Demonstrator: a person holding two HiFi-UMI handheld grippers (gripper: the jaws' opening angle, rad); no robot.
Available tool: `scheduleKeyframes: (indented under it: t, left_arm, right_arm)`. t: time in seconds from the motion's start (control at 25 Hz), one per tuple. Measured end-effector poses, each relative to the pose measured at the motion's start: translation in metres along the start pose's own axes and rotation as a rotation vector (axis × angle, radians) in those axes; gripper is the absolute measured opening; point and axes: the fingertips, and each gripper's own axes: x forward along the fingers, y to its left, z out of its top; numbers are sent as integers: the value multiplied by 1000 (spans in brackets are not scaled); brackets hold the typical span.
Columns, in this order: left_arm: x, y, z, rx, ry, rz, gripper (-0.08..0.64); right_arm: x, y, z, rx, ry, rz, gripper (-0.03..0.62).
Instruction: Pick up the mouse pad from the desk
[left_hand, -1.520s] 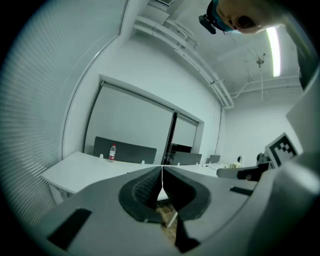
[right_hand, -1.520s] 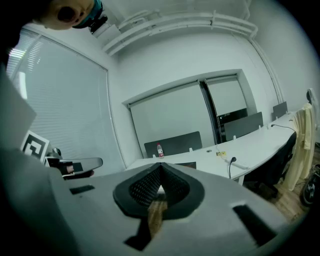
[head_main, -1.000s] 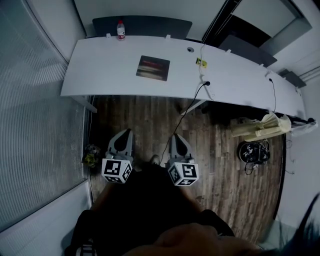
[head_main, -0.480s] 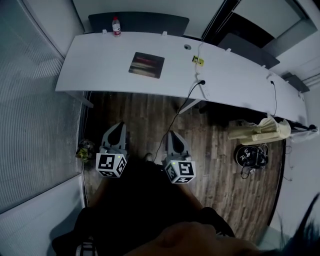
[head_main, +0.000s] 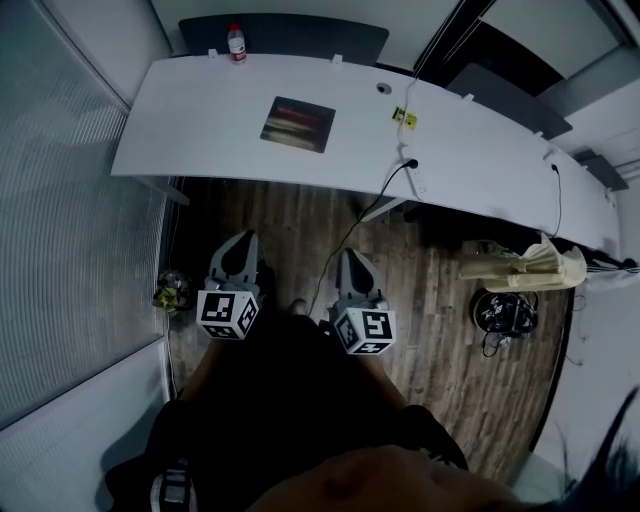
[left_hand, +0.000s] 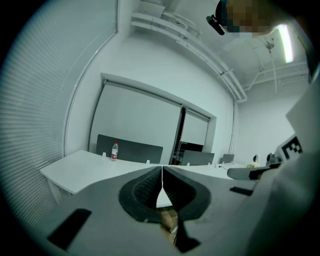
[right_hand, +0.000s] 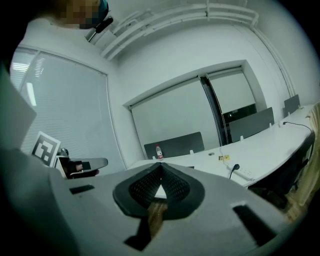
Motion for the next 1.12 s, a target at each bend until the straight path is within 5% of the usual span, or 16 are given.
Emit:
scheduleKeyframes:
  t: [1.12]
  left_arm:
    - [255,213,36,-55,153,-126,6]
  right_arm:
    - [320,-7,47,40,44,-191,0]
